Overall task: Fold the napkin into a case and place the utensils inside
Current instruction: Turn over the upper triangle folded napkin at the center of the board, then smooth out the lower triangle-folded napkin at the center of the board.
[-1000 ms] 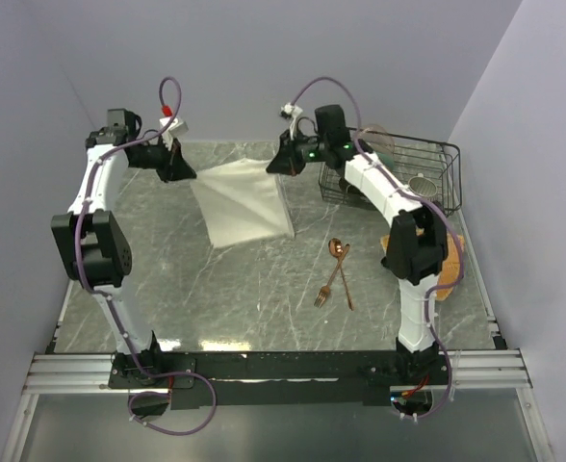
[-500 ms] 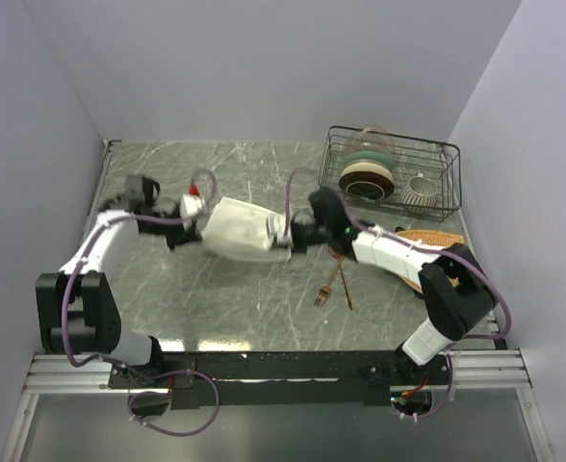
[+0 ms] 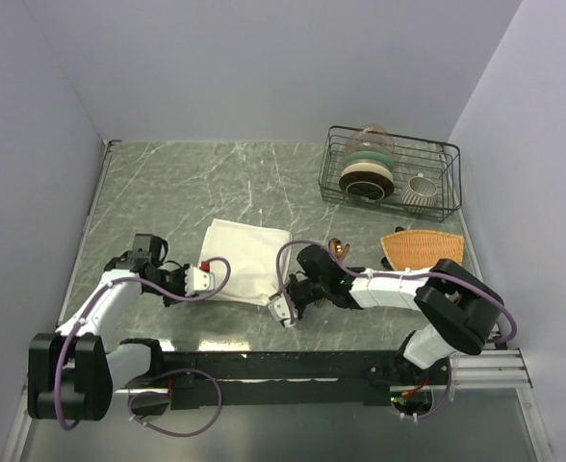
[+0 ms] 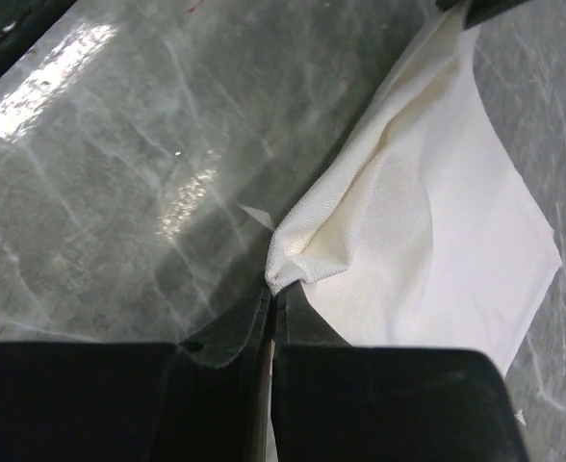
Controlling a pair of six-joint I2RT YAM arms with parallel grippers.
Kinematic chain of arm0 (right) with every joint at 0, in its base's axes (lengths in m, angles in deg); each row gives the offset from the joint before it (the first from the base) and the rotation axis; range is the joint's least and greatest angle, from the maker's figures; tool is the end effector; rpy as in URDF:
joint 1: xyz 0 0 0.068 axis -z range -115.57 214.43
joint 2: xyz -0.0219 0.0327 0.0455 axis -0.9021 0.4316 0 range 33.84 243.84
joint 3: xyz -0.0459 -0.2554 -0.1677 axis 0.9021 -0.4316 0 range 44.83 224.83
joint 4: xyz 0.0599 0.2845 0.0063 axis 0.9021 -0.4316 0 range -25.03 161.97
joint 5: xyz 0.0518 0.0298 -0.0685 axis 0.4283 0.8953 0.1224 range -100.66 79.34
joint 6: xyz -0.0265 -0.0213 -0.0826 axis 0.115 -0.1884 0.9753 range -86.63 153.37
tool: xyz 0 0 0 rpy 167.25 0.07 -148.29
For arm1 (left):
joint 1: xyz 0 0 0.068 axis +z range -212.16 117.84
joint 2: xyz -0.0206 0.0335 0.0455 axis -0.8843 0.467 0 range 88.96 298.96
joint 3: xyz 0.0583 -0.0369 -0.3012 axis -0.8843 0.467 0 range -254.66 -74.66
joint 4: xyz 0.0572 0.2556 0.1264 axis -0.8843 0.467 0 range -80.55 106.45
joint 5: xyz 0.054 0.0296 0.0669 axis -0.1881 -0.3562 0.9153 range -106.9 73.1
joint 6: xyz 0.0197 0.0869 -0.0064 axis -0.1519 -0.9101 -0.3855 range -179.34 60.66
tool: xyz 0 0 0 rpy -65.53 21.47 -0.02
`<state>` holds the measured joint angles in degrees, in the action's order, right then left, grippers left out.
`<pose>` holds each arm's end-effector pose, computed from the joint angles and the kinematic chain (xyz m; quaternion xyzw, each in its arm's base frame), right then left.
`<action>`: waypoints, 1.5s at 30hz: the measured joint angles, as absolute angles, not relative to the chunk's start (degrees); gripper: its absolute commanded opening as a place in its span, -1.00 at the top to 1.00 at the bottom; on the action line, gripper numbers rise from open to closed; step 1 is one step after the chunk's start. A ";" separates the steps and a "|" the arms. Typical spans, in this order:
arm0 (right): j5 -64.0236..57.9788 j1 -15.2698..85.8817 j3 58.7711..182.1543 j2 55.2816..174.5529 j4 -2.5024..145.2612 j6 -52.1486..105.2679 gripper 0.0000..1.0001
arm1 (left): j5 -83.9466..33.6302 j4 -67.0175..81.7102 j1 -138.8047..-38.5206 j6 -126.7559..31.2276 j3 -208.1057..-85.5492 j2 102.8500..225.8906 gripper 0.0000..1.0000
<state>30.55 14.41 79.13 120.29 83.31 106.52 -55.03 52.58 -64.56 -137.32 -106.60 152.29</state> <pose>0.1652 0.2785 0.1454 -0.8183 0.2762 0.2355 0.4458 0.1860 -0.0571 0.1585 0.6380 0.6870 -0.1777 0.2990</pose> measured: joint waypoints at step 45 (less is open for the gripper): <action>16.82 9.43 93.25 122.02 65.34 51.85 0.24 | -49.58 54.81 -66.50 -133.89 -109.79 160.51 0.20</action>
<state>16.82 9.43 93.25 122.02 65.34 51.85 -49.58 54.81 -66.50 -133.89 -109.79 160.51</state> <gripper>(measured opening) 0.376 0.443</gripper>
